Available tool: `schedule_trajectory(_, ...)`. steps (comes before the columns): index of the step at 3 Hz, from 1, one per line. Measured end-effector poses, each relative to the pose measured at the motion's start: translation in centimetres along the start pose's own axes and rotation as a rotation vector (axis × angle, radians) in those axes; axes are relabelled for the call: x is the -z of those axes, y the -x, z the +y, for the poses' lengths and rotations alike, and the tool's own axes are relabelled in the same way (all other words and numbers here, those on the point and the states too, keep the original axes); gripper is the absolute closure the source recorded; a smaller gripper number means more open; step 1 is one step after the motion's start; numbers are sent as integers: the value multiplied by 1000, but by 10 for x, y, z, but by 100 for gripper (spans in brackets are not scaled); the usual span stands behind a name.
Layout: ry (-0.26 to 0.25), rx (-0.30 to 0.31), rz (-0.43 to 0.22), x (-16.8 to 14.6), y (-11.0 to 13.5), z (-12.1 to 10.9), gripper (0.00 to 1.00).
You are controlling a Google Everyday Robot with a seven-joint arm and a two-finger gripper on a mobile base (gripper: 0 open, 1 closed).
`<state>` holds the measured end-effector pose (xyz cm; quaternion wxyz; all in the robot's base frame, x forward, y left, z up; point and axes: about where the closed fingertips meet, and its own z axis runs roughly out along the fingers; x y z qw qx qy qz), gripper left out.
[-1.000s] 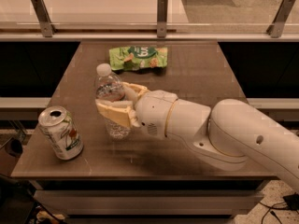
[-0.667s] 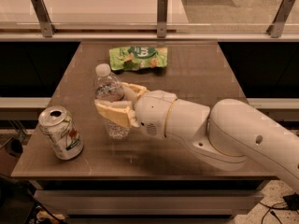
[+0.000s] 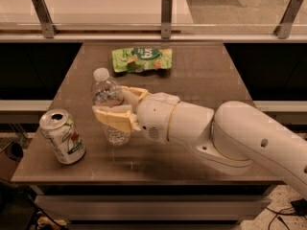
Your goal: Move water bottle near 7up can
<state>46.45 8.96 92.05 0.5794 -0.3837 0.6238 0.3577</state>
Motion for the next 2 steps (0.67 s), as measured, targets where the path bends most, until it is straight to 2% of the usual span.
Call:
schedule_trajectory(1, 3, 2, 1, -1, 1, 2, 15)
schedule_trajectory(2, 6, 5, 1, -2, 2, 3, 0)
